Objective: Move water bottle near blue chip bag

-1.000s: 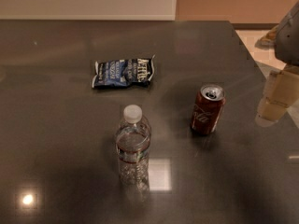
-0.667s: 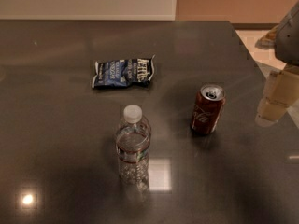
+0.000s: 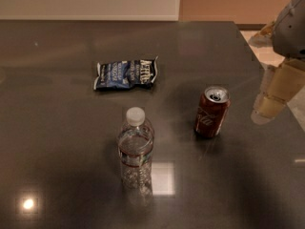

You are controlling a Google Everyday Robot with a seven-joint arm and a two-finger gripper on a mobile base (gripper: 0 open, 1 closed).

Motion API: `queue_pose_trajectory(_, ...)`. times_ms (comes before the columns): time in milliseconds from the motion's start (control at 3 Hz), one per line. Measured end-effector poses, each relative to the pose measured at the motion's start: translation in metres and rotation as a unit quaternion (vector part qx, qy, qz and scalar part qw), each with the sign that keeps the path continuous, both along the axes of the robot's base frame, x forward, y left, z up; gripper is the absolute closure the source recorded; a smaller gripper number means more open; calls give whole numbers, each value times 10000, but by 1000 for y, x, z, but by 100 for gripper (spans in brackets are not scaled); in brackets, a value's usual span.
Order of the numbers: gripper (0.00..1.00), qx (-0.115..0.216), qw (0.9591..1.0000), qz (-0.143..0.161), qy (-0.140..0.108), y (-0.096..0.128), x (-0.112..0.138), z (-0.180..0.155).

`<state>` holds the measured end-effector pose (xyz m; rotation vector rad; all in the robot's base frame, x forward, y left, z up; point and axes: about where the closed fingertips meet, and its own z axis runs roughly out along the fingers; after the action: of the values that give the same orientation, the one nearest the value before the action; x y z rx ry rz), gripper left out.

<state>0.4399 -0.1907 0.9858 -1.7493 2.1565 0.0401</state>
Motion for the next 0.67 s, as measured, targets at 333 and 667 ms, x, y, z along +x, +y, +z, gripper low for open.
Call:
queue_pose_trajectory(333, 0, 507, 9978, 417, 55, 39, -4, 4)
queue_pose_trajectory(667, 0, 898, 9916, 906, 199, 81, -16, 2)
